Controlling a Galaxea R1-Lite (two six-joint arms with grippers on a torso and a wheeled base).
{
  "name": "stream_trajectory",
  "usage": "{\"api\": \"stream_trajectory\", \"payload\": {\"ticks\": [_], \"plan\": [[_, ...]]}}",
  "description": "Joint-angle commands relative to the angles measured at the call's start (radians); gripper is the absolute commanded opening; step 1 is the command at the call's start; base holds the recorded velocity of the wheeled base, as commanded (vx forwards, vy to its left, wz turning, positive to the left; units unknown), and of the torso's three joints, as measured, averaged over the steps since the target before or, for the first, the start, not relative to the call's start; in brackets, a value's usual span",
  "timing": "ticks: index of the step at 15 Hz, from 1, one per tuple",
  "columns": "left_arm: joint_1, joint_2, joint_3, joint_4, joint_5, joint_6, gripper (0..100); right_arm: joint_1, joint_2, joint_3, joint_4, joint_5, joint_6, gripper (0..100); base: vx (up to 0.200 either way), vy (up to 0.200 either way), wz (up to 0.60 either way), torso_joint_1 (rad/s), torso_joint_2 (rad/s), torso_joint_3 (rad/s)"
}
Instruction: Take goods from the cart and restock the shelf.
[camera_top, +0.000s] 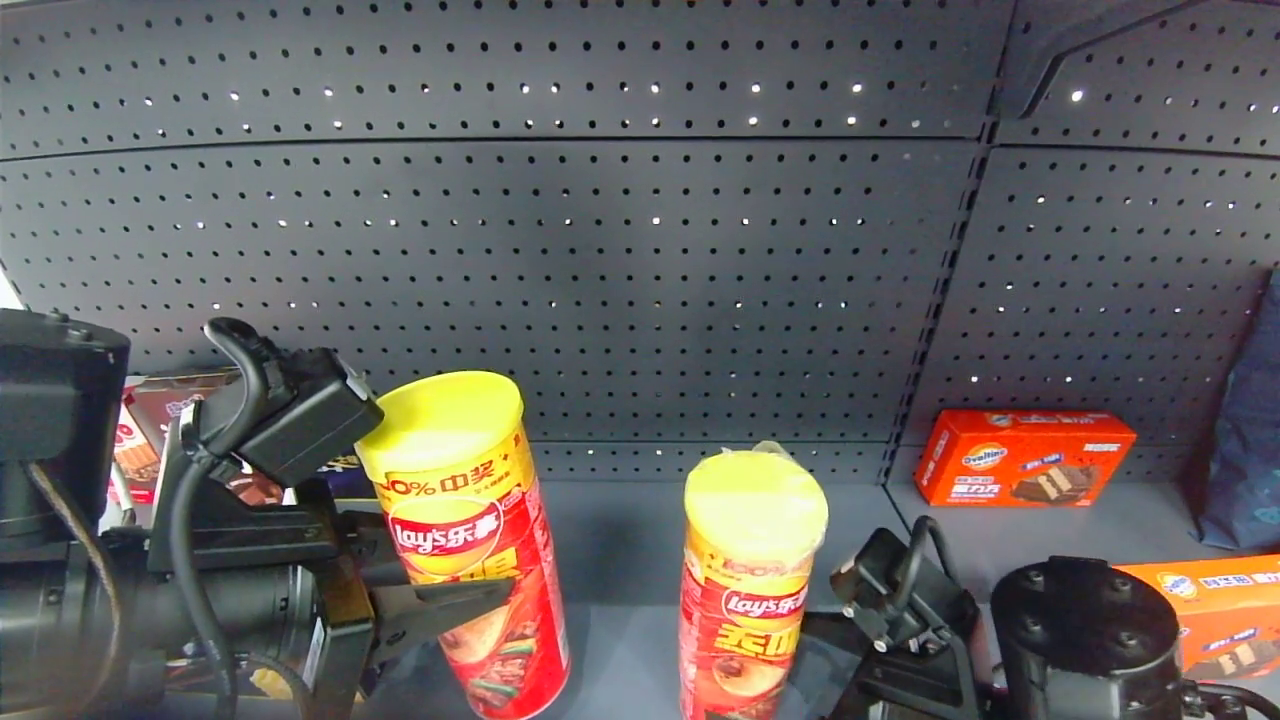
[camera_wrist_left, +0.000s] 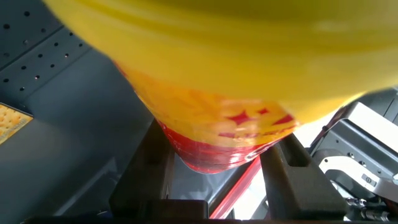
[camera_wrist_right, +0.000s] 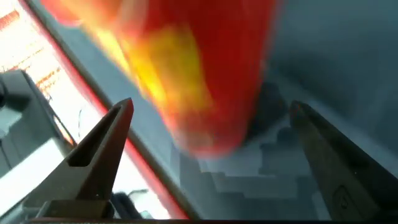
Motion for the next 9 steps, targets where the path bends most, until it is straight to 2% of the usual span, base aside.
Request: {"api": "stream_trajectory", "payload": {"ticks": [1, 9], "plan": [[0.0, 0.001, 0.001, 0.0, 0.0, 0.001, 0, 0.0, -0.068, 0.059, -0.001, 0.0, -0.001, 100, 0.0, 0.0, 0.0, 0.0, 0.0, 0.0], [0.0, 0.0, 0.003, 0.0, 0.0, 0.001, 0, -0.074, -0.148, 0.137, 0.005, 0.001, -0.01, 100, 0.0, 0.0, 0.0, 0.0, 0.0, 0.0]]}}
